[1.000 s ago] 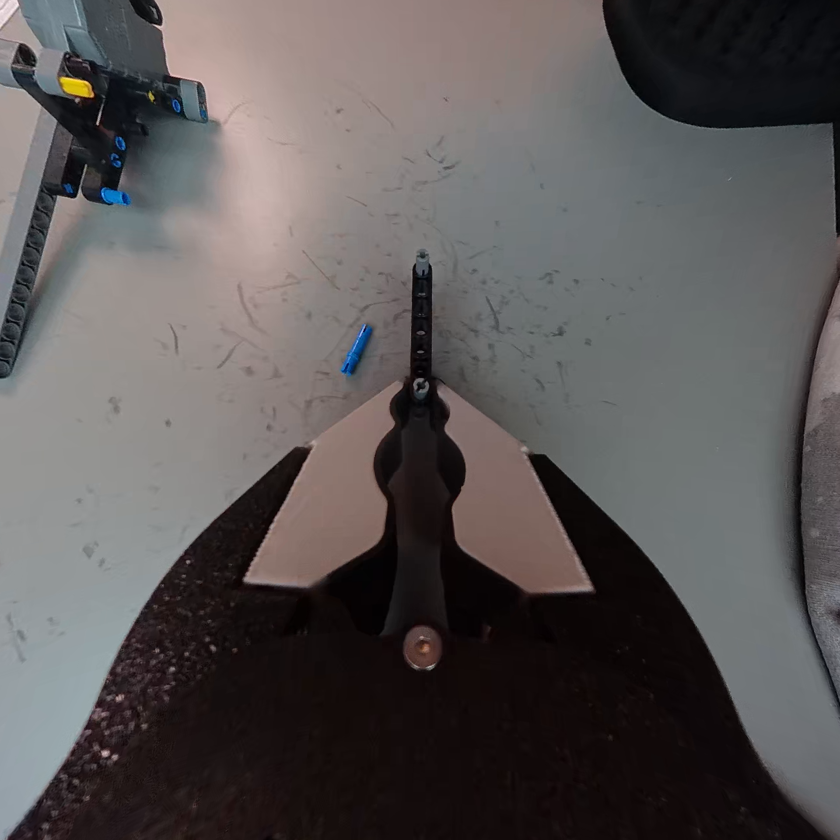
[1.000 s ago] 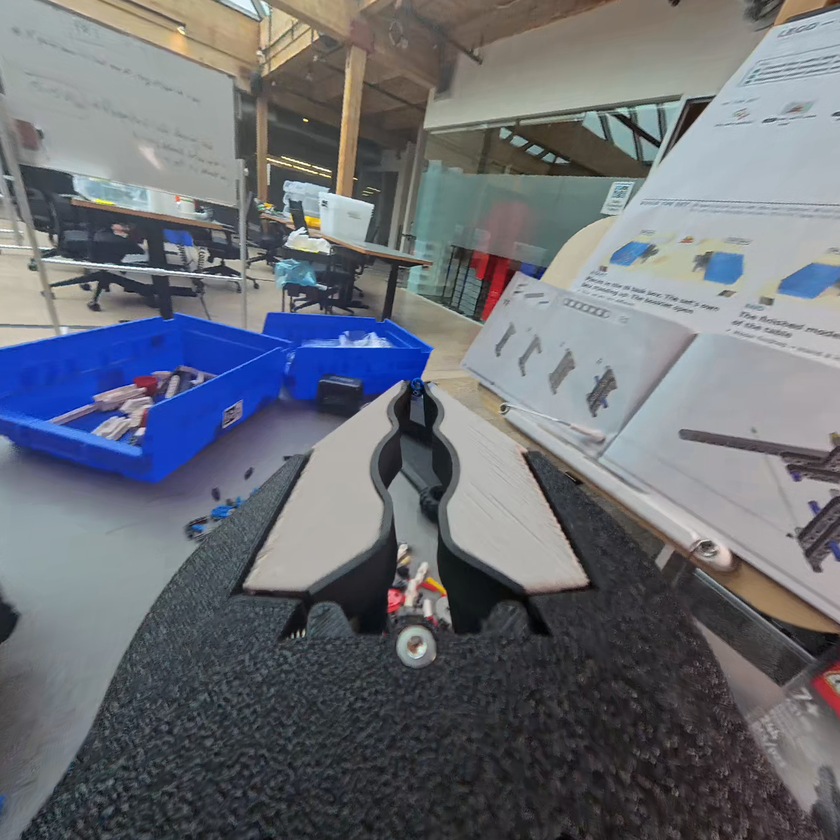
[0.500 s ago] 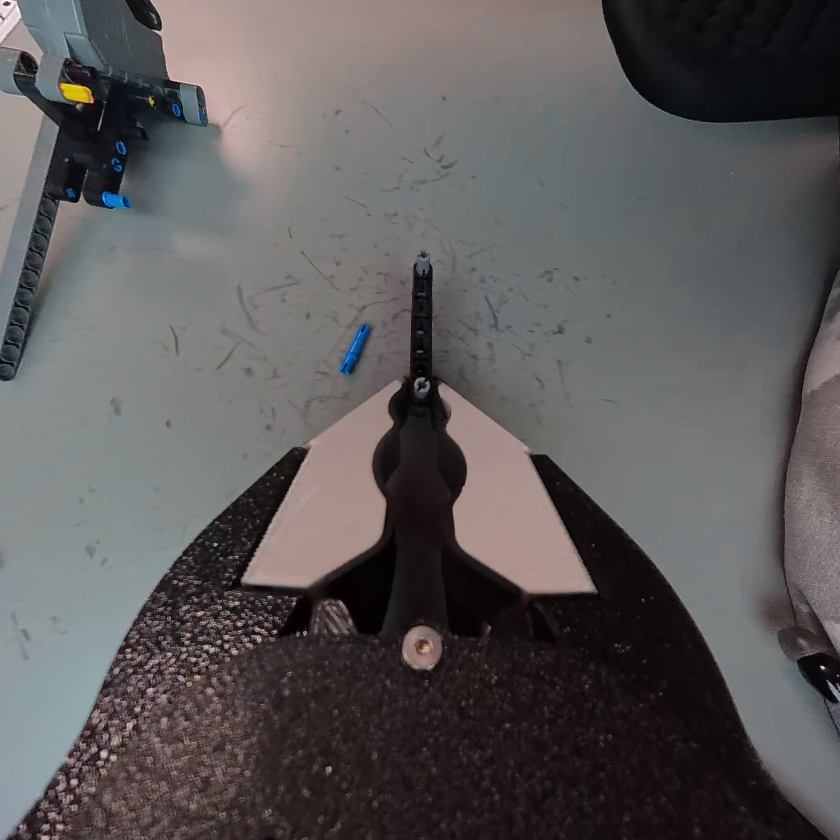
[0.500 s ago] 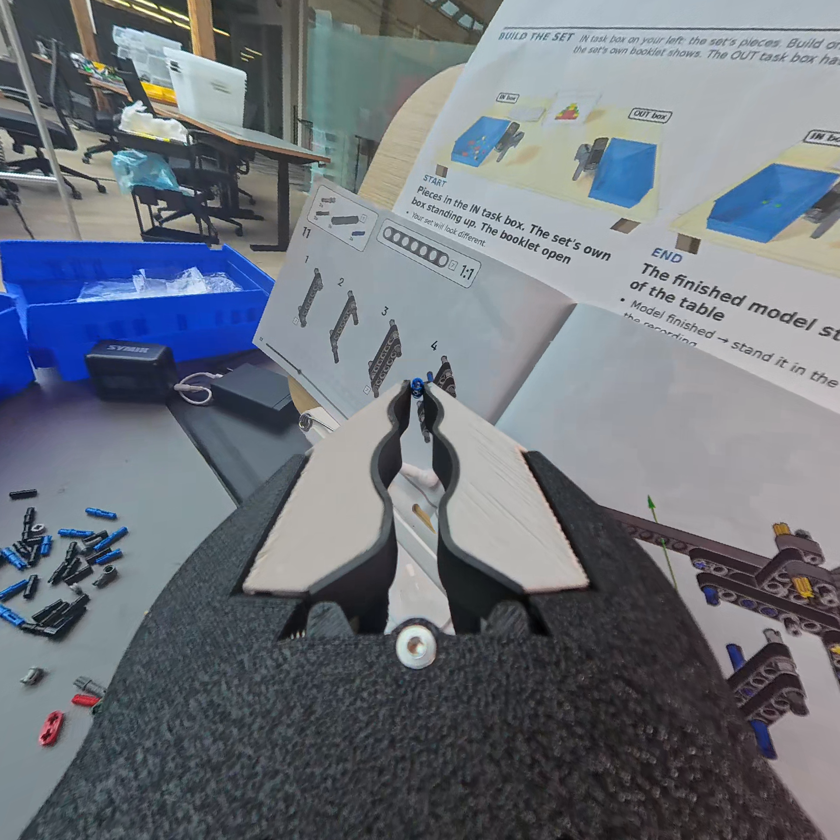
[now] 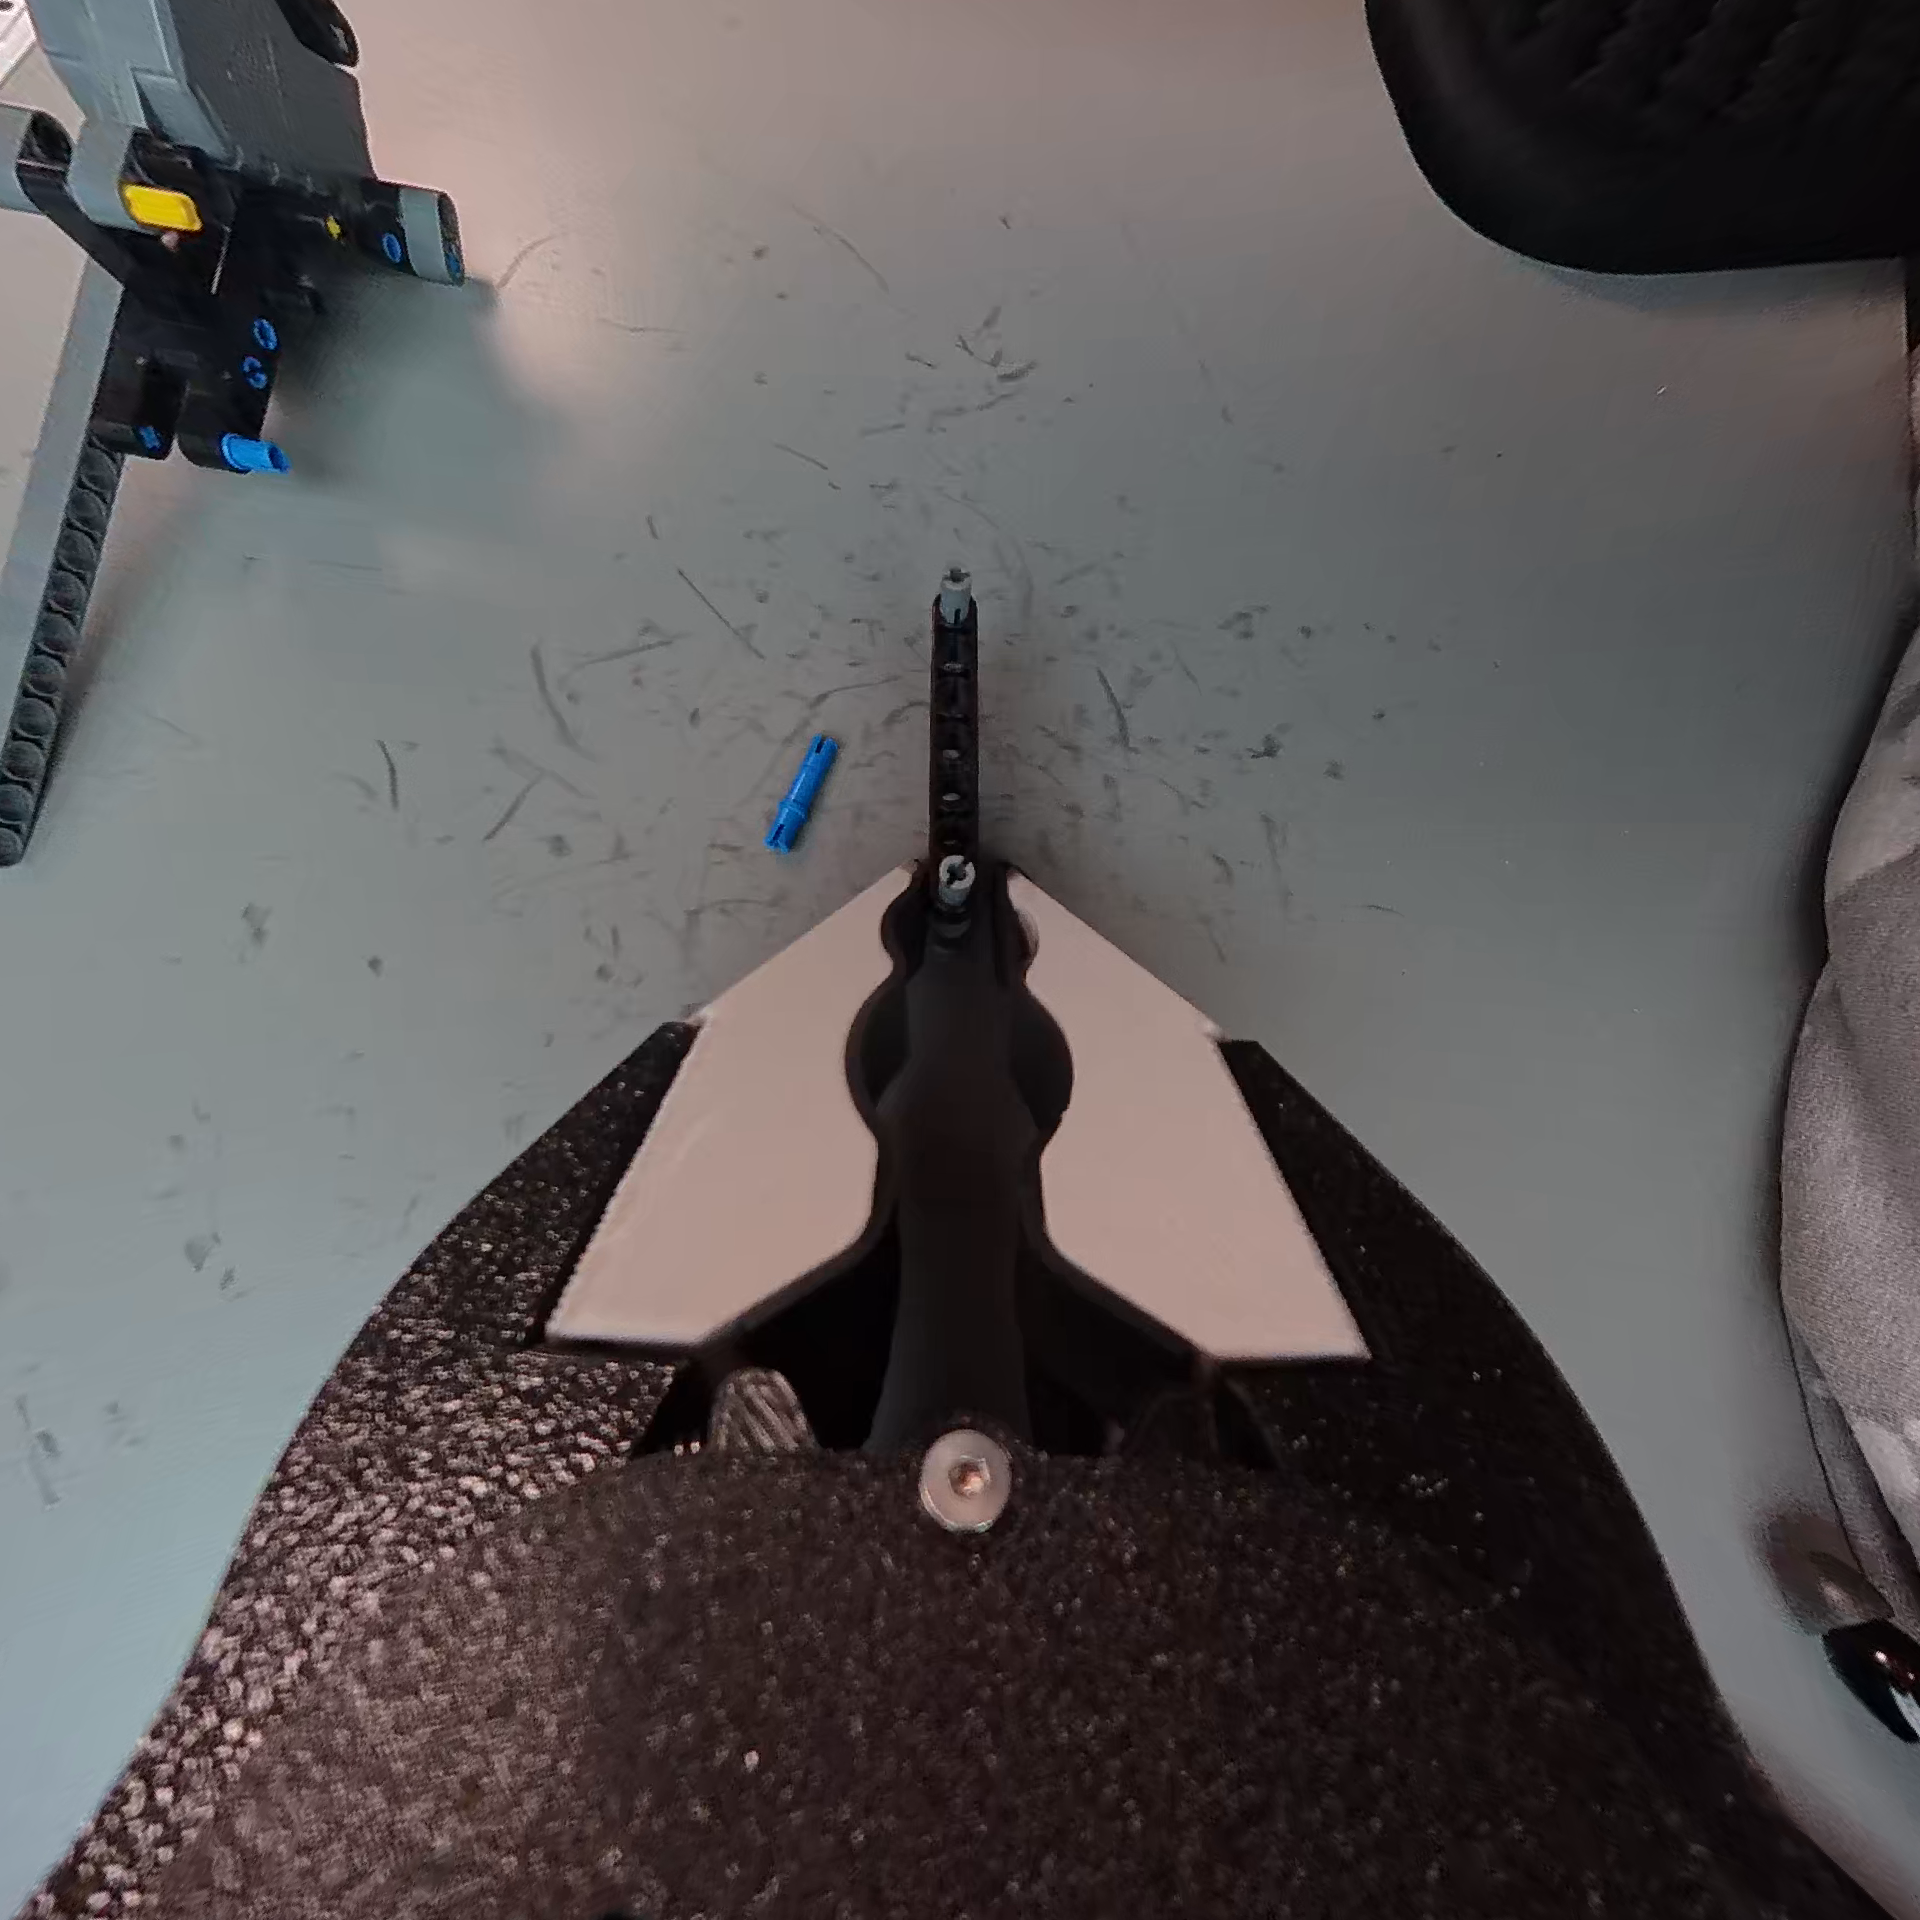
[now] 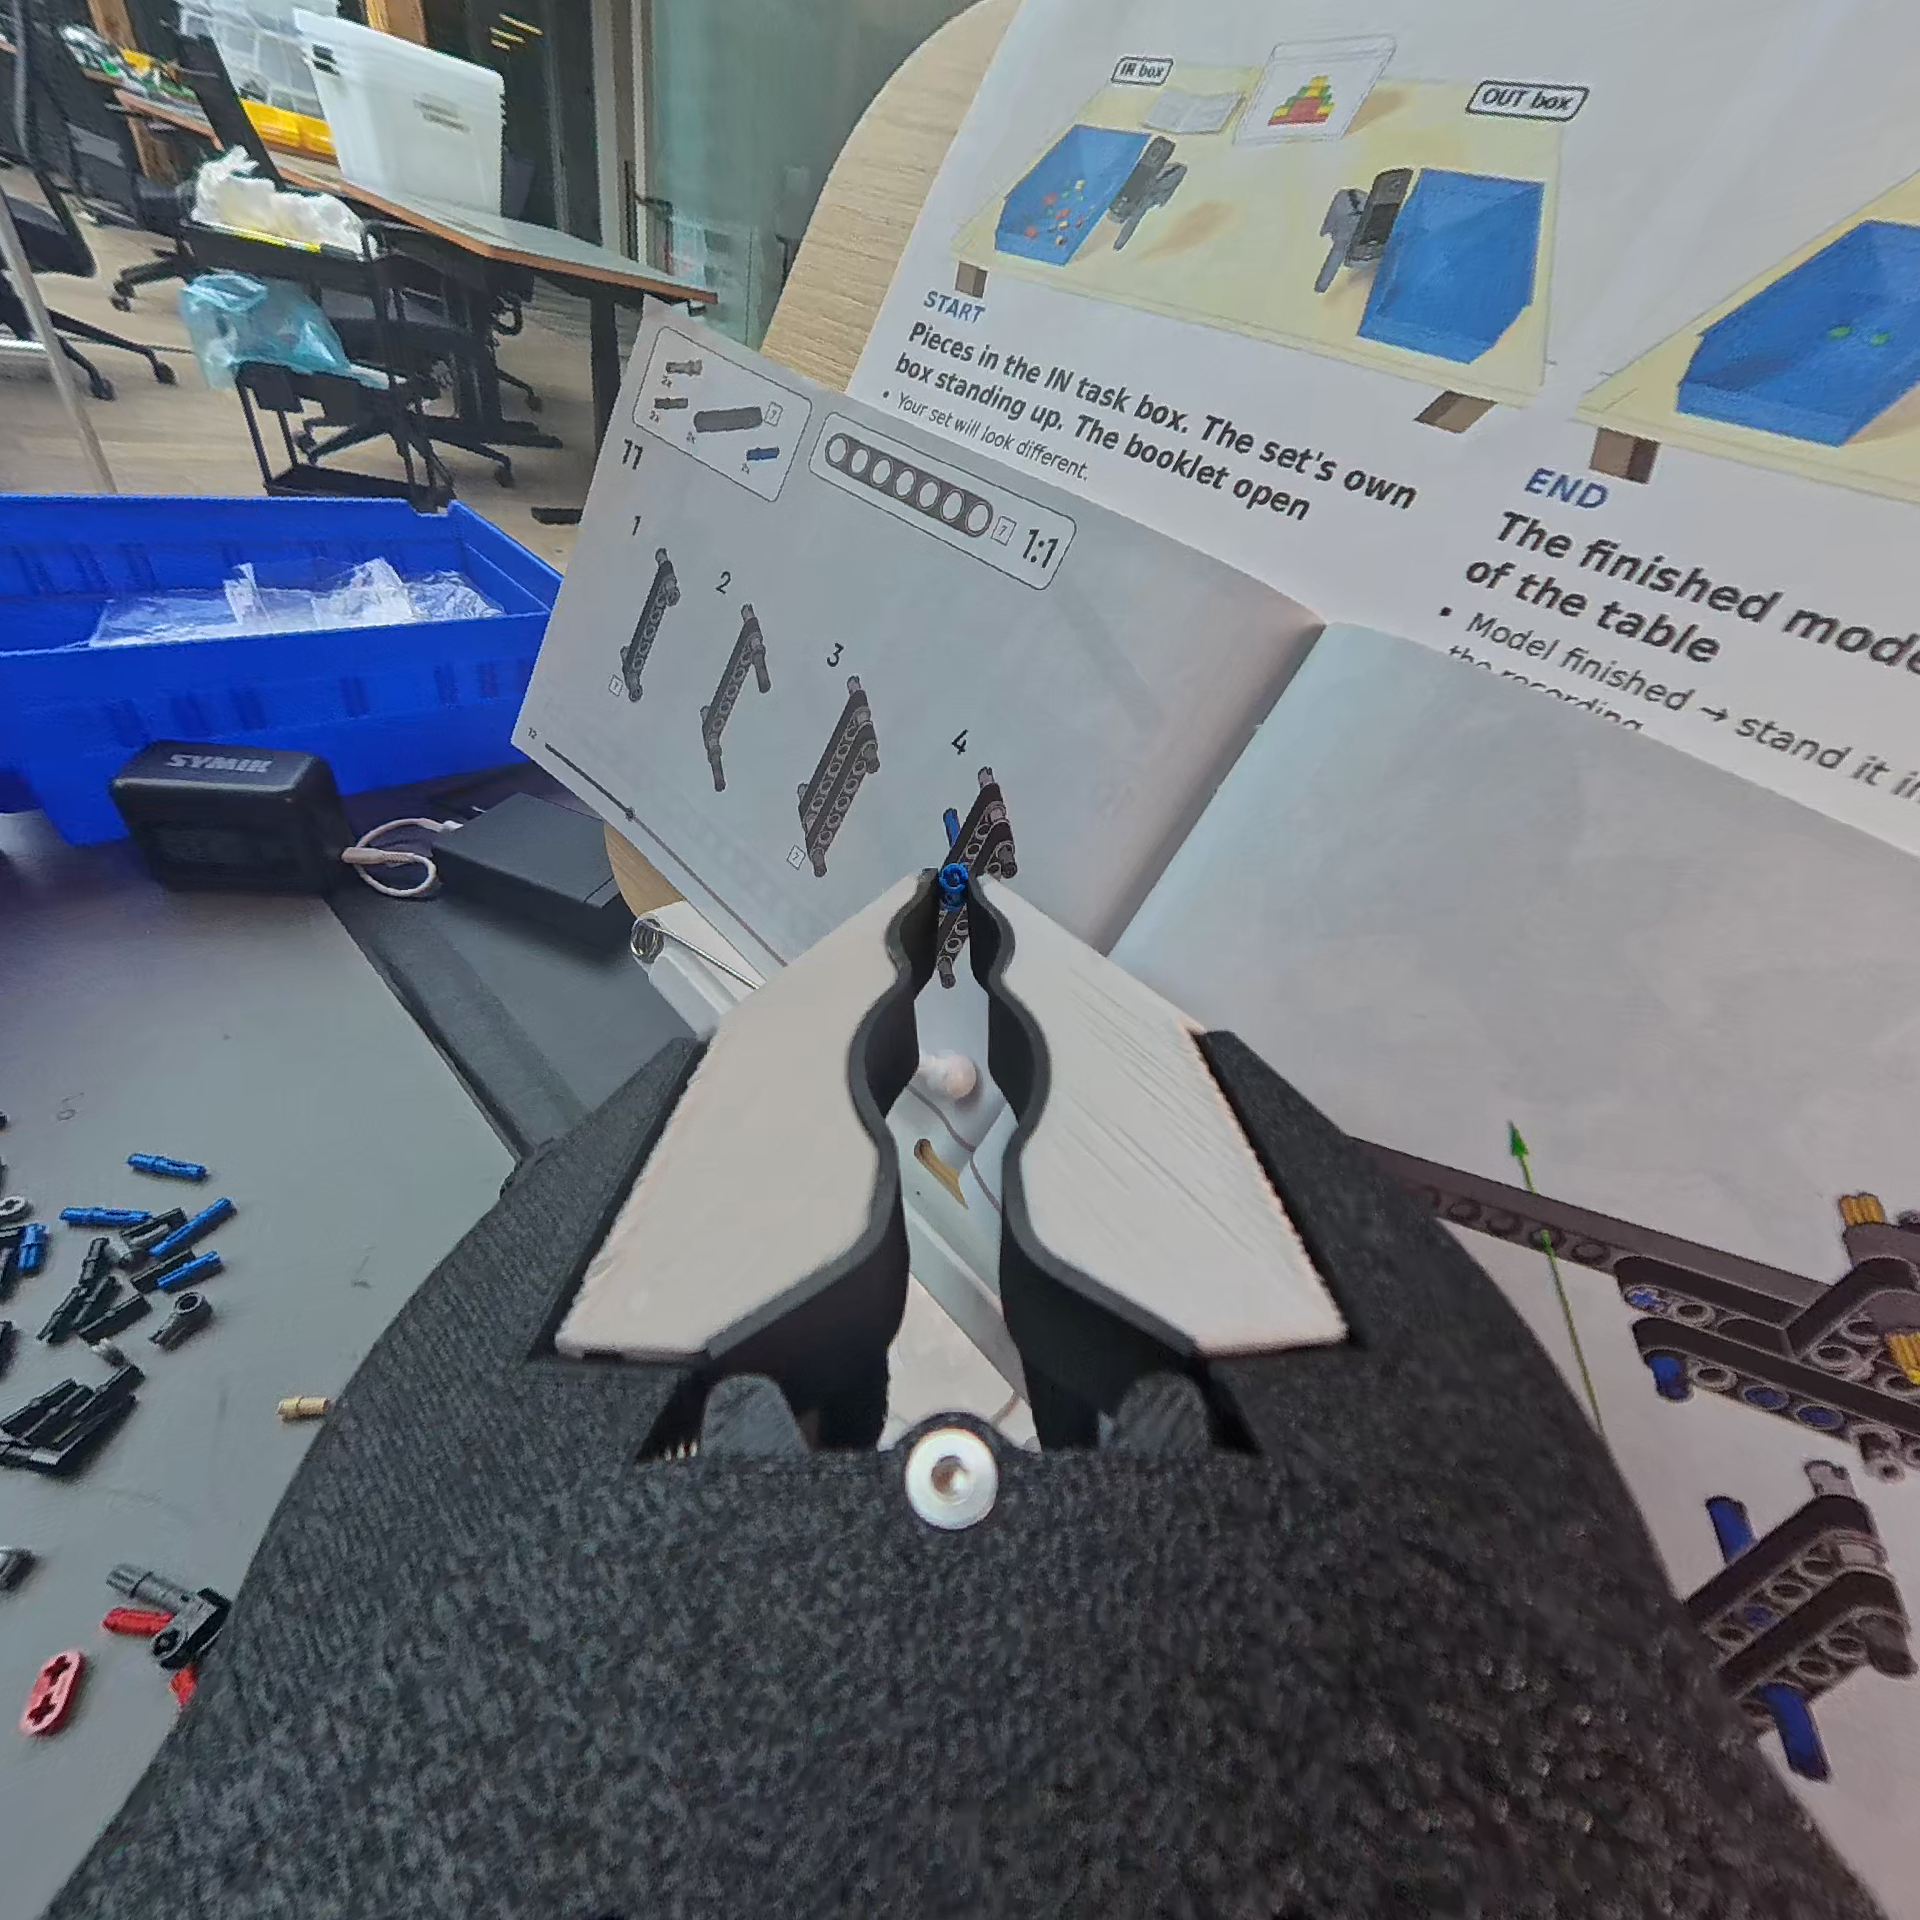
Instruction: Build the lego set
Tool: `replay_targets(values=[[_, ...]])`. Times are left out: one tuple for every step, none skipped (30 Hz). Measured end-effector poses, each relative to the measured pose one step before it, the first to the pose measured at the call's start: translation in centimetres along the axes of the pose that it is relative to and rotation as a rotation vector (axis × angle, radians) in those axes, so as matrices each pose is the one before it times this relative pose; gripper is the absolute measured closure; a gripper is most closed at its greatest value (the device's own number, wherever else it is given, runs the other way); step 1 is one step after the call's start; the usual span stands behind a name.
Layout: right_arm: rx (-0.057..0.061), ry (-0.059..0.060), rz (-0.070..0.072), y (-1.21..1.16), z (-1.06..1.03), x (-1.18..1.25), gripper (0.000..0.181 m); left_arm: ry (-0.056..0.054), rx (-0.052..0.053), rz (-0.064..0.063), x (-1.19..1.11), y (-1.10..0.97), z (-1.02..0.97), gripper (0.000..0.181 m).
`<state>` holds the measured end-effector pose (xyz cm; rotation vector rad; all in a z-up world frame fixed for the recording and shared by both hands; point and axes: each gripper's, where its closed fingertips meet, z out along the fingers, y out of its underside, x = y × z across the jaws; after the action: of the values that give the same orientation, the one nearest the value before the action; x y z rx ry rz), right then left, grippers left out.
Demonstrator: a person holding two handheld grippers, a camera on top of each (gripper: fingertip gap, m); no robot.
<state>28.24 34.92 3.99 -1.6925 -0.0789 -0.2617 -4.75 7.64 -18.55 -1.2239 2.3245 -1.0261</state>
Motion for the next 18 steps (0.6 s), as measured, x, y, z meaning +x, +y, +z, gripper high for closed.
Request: replay_targets(values=[[0.0,-0.0003,0.0037,0.015,-0.044,0.013,0.177,-0.001,-0.0001,0.0001,-0.007,-0.002,0.004,0.17],[0.0053,-0.0029,0.0032,-0.139,-0.157,-0.086,0.177,-0.0002,0.0,-0.0007,-0.012,-0.001,0.001,0.17],[0.0115,-0.0128,0.002,-0.344,-0.327,-0.351,0.177,0.0012,0.0001,-0.0019,-0.006,-0.002,-0.001,0.17],[0.0208,-0.0209,-0.0053,-0.583,-0.569,-0.674,0.177,0.0024,0.0003,-0.0029,-0.004,-0.003,-0.003,0.17],[0.0261,-0.0288,-0.0132,-0.759,-0.798,-1.022,0.177,0.0022,0.0006,-0.0037,-0.018,-0.001,-0.01,0.17],[0.0235,-0.0373,-0.0207,-0.825,-0.993,-1.392,0.177,-0.0001,0.0012,-0.0038,-0.043,-0.01,-0.019,0.169],[0.0176,-0.0419,-0.0225,-0.82,-1.145,-1.682,0.177,-0.0027,0.0017,-0.005,-0.093,-0.023,-0.025,0.167],[0.0105,-0.0524,-0.021,-0.795,-1.269,-2.038,0.177,-0.0006,0.0021,-0.0059,-0.07,-0.007,-0.047,0.165],[0.0029,-0.0631,-0.0224,-0.715,-1.341,-2.367,0.176,0.0047,0.0038,-0.0059,-0.009,-0.017,-0.067,0.165],[-0.0097,-0.0659,-0.0198,-0.51,-1.306,-2.591,0.177,0.0059,0.0077,-0.006,0.009,-0.065,-0.122,0.165],[-0.0224,-0.0709,-0.0144,-0.185,-1.203,-2.841,0.177,0.0055,0.0108,-0.005,0.004,-0.095,-0.147,0.165],[-0.0328,-0.0816,-0.01,0.19,-1.04,-3.165,0.177,0.0049,0.0106,-0.0041,0.019,-0.097,-0.159,0.165],[-0.0395,-0.0829,-0.0106,0.539,-0.778,-3.335,0.176,0.003,0.0079,-0.004,-0.001,-0.044,-0.136,0.165],[-0.0433,-0.0707,-0.0167,0.847,-0.47,-3.221,0.177,0.0014,0.0047,-0.0036,-0.034,-0.016,-0.113,0.165],[-0.0452,-0.0646,-0.0139,1.097,-0.144,-3.103,0.177,0.0002,0.0026,-0.0027,-0.043,-0.002,-0.078,0.165],[-0.0493,-0.0746,-0.005,1.307,0.145,-3.116,0.176,-0.0016,0.0022,-0.0015,-0.041,-0.01,-0.045,0.165],[-0.0466,-0.0733,0.0035,1.389,0.417,-2.92,0.176,-0.0016,0.0015,0.0009,-0.017,-0.016,-0.025,0.165],[-0.0382,-0.0637,0.0067,1.335,0.653,-2.531,0.176,-0.0022,-0.0007,0.0034,0.005,0.003,0.012,0.165]])
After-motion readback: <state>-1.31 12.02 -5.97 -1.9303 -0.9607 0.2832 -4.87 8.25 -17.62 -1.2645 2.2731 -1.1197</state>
